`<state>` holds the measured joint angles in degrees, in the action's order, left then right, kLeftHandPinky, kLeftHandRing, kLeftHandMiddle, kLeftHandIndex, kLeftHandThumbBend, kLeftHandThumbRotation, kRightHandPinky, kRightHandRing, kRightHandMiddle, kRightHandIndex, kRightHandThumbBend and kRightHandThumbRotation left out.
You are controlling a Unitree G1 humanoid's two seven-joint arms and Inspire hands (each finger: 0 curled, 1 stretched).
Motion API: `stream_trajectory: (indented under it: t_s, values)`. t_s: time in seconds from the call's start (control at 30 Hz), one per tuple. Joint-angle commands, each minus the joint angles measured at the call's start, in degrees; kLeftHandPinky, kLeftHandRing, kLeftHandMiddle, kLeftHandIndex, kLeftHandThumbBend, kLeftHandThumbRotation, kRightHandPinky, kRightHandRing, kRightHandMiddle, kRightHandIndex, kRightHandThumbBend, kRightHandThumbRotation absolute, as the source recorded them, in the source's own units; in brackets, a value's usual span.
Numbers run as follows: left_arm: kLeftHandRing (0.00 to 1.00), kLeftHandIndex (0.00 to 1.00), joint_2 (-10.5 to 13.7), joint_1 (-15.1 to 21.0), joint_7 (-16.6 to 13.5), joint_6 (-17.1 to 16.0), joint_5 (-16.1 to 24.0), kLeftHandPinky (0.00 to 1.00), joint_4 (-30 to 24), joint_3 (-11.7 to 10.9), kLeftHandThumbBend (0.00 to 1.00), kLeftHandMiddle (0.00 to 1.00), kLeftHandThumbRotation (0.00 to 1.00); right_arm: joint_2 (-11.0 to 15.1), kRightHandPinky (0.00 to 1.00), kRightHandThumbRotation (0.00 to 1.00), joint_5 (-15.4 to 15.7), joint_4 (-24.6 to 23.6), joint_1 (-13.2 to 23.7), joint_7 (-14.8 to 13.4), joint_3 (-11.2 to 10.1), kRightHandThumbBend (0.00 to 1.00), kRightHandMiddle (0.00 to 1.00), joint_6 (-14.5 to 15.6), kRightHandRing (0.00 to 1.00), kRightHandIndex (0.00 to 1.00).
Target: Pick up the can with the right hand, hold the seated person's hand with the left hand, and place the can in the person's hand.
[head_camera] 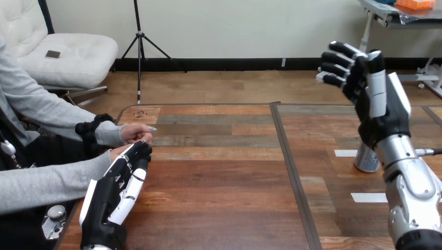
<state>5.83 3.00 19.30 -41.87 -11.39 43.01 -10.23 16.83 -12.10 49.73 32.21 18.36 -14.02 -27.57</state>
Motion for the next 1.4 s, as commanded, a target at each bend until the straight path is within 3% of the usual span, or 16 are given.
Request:
stream_trajectory:
  t_s: [0.0,0.53,1.2,1.37]
  values:
    - [0.87,0.81,0.1,4.0,0.5,-1.6,-1.0,0.92,-0.2,-0.6,0.24,0.83,0.56,2.6,0.78,1.0,0.0,1.2,6.4,-0.9,-1.2,0.99,0.8,0.0,0.8,0.81]
    - [0.86,0.81,0.1,3.7,0.9,-1.4,-1.6,0.92,-0.4,-0.8,0.25,0.83,0.56,5.5,0.78,1.0,-0.6,7.5,9.3,-2.0,-3.7,0.99,0.8,-0.3,0.8,0.8]
    - [0.86,0.81,0.9,3.0,0.9,-0.8,-1.6,0.93,-1.2,-0.8,0.25,0.83,0.56,10.5,0.81,1.0,2.0,17.1,11.2,-6.8,-4.7,0.98,0.85,0.5,0.85,0.85]
    - [0.85,0.8,0.7,3.0,0.8,-0.8,-1.7,0.92,-1.3,-0.9,0.26,0.82,0.54,10.8,0.82,0.92,1.7,18.5,11.5,-7.8,-5.4,0.98,0.86,1.0,0.87,0.86]
